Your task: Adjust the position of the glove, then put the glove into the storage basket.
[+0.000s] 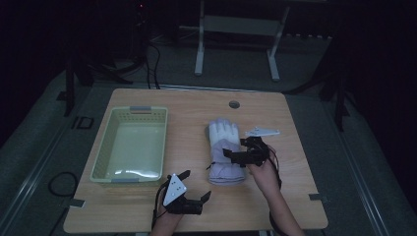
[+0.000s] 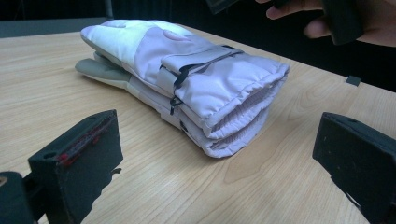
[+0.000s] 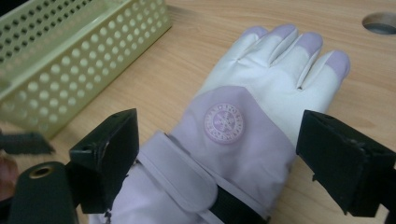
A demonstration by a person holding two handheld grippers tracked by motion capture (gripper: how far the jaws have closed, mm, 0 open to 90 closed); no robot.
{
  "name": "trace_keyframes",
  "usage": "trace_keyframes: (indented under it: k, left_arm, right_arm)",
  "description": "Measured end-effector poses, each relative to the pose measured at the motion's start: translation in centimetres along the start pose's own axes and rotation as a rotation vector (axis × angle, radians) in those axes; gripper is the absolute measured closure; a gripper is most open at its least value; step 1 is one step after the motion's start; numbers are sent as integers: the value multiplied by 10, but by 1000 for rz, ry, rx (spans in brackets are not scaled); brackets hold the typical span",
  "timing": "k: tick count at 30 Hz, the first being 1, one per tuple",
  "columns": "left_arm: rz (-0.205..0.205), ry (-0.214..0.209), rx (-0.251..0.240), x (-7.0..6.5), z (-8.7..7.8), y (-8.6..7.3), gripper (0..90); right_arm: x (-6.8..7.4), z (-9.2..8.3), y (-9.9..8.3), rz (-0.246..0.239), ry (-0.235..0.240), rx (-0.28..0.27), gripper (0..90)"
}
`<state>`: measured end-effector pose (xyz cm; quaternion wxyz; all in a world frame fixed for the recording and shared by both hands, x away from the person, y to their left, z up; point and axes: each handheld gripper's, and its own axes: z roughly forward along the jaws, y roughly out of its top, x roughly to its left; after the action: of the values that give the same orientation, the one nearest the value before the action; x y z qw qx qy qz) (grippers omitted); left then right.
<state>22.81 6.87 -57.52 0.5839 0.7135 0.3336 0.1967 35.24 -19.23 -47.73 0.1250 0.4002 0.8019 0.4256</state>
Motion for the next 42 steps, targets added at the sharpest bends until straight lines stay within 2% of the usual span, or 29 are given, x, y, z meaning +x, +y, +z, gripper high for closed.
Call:
trace_keyframes:
  k: [2, 3, 5, 6, 8, 11, 13, 17, 20, 22, 23, 24, 25, 26, 27, 29, 30, 31, 34, 36, 39, 40, 41, 42]
  left_arm:
    - [0, 1, 0, 0, 0, 0, 15]
    - [0, 0, 2, 0, 0, 0, 15]
    - [-8, -5, 3, 1, 0, 0, 14]
    - [-10, -6, 4, 1, 0, 0, 15]
    - [-19, -17, 6, 2, 0, 0, 15]
    - [-41, -33, 26, 5, 3, 1, 15]
    - [-61, -42, 43, 7, 5, 2, 15]
    - [-37, 4, 110, 5, 11, 7, 14]
    - [-40, 12, 142, 3, 13, 13, 15]
    - [-50, 18, 171, 2, 14, 19, 15]
    - [-59, 19, 186, 2, 15, 21, 15]
    - [-75, 7, 200, 3, 17, 24, 15]
    - [-101, -23, 198, 4, 19, 27, 15]
    - [-115, -29, 212, 4, 21, 31, 15]
    - [-111, -26, 220, 4, 24, 35, 15]
    - [-111, -36, 230, 4, 27, 40, 15]
    - [-102, -23, 252, 4, 35, 49, 15]
    - [-97, -24, 265, 4, 39, 55, 15]
    - [-76, 2, 290, 4, 53, 68, 15]
    - [-70, 16, 308, 4, 62, 74, 15]
    - [-95, 36, 320, 7, 72, 78, 32]
    - [-105, 57, 323, 8, 74, 78, 77]
    - [-124, 69, 325, 9, 76, 78, 82]
    - [-148, 62, 332, 11, 78, 77, 82]
  right_arm:
    - [0, -4, -3, -88, -31, -48, 127]
    - [-2, -8, -6, -112, -51, -49, 127]
    - [-5, -12, -7, -107, -48, -33, 134]
    - [-11, -17, -8, -66, -31, 16, 143]
    - [-15, -23, -9, -56, -33, -3, 163]
    - [-21, -37, -13, -72, -69, -42, 134]
    - [-26, -43, -16, -65, -81, -41, 134]
    - [-37, -50, -24, -56, -103, -15, 131]
    - [-44, -50, -29, -66, -120, 13, 128]
    - [-49, -50, -33, -52, -119, 27, 130]
    - [-51, -49, -35, -48, -116, 30, 139]
    - [-51, -49, -36, -47, -108, 26, 140]
    - [-52, -48, -37, -44, -98, 12, 149]
    - [-52, -46, -37, -49, -83, 0, 154]
    - [-51, -44, -36, -51, -66, -7, 154]
    - [-51, -42, -36, -57, -64, -7, 154]
    - [-50, -40, -34, -65, -69, -6, 152]
    - [-49, -36, -30, -49, -59, -7, 134]
    - [-50, -32, -22, -32, -7, -47, 140]
    - [-50, -26, -19, -36, 48, -65, 140]
    - [-48, -14, -16, -39, 52, -25, 146]
    - [-47, -10, -15, -29, 51, -21, 148]
    - [-48, -6, -15, -13, 58, -16, 148]
    - [-49, -2, -14, 10, 67, -13, 140]
